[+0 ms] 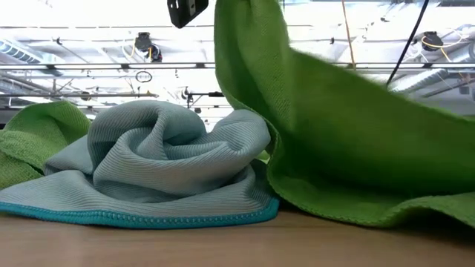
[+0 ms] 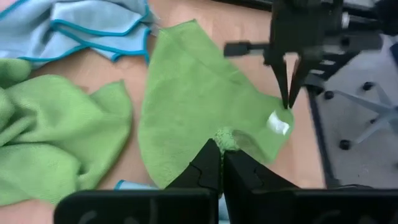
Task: Fold microfiber towels
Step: Fold the bottom right green microfiber cloth
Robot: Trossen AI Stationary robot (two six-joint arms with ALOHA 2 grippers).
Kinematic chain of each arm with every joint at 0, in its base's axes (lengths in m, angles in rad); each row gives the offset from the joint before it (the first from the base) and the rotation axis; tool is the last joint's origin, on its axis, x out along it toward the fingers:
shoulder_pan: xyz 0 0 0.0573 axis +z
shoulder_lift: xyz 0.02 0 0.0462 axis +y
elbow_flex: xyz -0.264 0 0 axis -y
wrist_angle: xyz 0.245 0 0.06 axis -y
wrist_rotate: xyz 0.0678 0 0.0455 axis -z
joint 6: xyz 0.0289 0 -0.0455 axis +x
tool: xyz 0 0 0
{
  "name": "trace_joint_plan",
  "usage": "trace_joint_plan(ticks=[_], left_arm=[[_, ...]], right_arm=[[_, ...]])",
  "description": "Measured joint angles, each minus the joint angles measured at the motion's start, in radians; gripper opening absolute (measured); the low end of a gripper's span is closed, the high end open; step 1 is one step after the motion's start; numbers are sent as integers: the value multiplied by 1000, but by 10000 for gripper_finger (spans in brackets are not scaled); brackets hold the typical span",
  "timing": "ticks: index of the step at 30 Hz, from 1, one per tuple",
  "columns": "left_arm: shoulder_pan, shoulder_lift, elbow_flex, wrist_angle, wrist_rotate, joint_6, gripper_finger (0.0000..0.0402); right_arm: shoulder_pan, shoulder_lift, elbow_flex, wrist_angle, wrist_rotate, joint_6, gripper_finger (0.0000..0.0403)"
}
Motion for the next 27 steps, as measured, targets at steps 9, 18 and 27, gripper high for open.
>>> trace_joint_plan(ticks=[9,18,27], left_arm=[[-51,0,0,213,69,-59,5],[-61,-31,0,374,-36,-7,3],[39,-57,3,577,-47,140,3]], right_arm=[[-14,-327,0,-218,175,-5,1],[-87,-703,1,-327,411,-214,0],[-214,-892,1,-164,510,-480,0]])
